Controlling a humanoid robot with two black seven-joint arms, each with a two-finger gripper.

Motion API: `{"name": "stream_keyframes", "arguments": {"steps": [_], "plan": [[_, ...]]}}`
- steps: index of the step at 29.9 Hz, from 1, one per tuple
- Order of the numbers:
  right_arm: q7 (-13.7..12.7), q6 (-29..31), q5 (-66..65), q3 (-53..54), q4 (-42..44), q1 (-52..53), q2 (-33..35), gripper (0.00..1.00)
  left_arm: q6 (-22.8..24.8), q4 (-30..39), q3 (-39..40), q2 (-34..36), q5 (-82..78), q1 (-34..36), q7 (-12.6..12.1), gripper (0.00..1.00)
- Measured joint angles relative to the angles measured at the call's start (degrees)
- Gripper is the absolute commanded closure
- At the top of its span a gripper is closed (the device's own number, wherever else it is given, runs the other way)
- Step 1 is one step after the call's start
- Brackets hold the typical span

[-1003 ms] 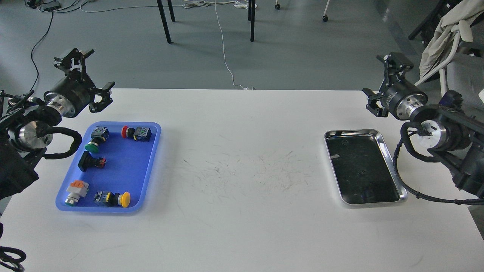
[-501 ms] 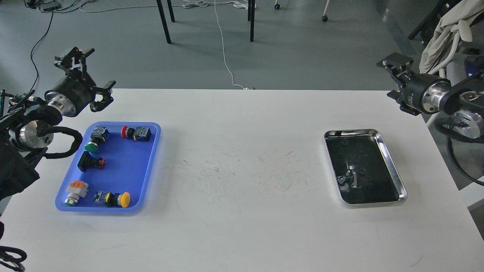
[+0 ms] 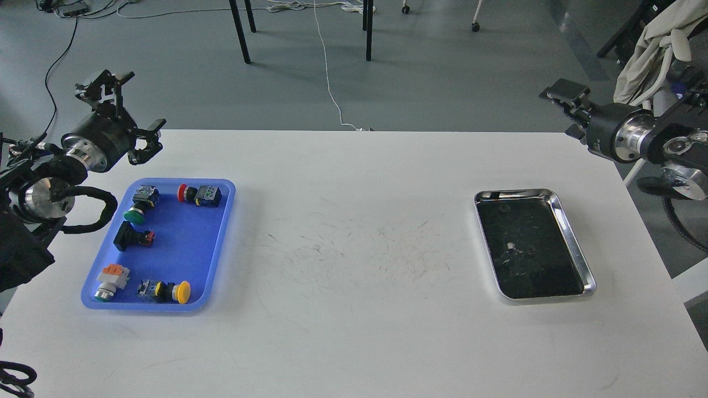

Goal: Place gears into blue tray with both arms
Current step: 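Raise the right gripper up and away from the metal tray, then lower the right gripper into the metal tray toward the black gear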

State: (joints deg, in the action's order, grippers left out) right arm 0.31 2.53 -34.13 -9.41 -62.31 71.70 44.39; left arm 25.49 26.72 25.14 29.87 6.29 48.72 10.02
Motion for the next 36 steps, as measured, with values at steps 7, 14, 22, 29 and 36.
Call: {"name": "stream_keyframes", "arguments": {"steps": [7,14,22,29,36], "plan": [[3.86,5.83,-19.37,-3.37,-0.05,1.52,0.33,0.03,0.00,0.02,0.94,-0.49,0.04,0.00,0.00,0.00],[11.03,8.59,-33.70,-11.89,0.86,4.72,-1.04,0.03,-0.07,0.02,1.13,-0.82,0.04,-0.11,0.00,0.00],[13.08,8.63,-46.51,-16.91,6.07,4.91,-4.46,0.04,-0.10,0.01,1.45,-1.03,0.04,-0.11,0.08,0.00],[13.19,8.54,-48.55,-20.93,8.92,4.41,-8.49,0.05,0.00,0.01,1.93,-0.82,0.04,-0.11,0.35,0.00],[14.38,8.45,-48.79,-23.19,14.61,3.11,-13.43,0.09,0.86,0.01,2.68,-0.53,0.05,-0.23,0.44,0.00]]}}
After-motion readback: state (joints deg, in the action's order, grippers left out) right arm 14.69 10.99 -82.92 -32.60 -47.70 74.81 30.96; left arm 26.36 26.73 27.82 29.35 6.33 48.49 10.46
